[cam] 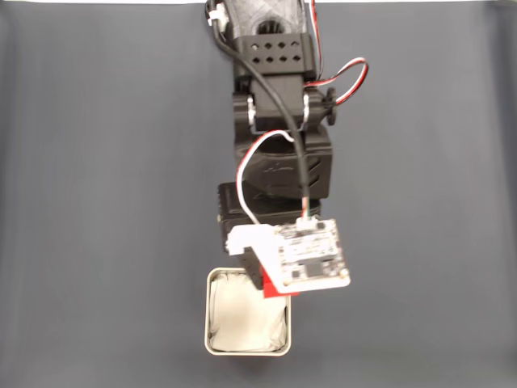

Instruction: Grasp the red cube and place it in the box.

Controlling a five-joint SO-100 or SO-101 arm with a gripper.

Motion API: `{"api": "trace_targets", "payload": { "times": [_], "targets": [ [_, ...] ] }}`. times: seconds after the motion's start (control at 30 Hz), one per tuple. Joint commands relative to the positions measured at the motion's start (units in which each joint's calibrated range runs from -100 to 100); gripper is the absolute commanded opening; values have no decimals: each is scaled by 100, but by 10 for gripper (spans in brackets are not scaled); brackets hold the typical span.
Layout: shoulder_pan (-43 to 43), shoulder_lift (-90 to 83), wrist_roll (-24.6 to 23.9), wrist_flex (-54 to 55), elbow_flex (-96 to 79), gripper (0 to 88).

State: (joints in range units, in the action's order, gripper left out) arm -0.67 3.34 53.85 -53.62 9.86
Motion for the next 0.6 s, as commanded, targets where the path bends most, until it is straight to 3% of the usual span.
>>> {"api": "trace_targets", "payload": {
  "times": [0.0, 0.57],
  "targets": [
    [-153, -31, -44, 198, 374, 15],
    [-473, 671, -132, 313, 1104, 15]
  ]
}}
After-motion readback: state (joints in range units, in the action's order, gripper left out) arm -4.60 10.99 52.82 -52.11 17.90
